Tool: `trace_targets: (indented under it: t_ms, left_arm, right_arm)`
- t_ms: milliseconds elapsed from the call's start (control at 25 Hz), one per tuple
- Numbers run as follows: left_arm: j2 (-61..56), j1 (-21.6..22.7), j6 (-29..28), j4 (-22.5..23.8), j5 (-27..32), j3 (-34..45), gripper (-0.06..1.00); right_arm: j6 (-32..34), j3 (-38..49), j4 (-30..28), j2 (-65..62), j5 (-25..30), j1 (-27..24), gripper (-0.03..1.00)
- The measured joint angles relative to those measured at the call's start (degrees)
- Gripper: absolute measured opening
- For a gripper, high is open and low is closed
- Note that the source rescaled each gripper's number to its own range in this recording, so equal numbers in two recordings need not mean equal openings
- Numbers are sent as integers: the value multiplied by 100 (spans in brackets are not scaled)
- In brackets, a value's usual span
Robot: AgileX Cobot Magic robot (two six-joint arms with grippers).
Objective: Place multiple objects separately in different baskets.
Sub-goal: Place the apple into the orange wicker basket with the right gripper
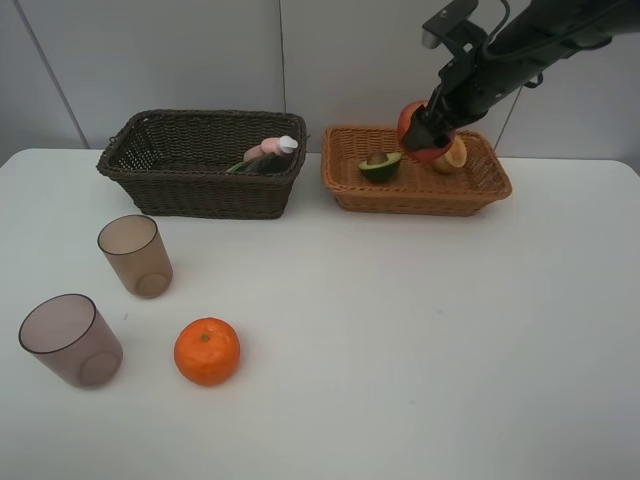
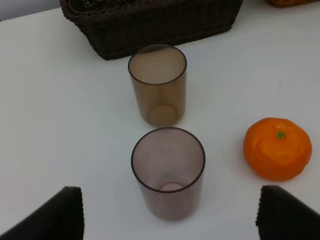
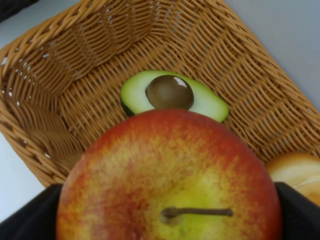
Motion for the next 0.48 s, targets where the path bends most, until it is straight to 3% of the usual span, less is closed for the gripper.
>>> trace_targets:
  t_ms: [120, 280, 480]
  left_arm:
    - [0, 0, 0, 0, 0, 0, 94]
    - [0, 0, 0, 0, 0, 0, 94]
    - [0, 0, 0, 0, 0, 0, 94]
  right_arm:
    - [0, 0, 0, 0, -35, 0, 75]
    - [0, 0, 0, 0, -238, 0, 95]
    - [0, 0, 0, 0, -257, 0, 98]
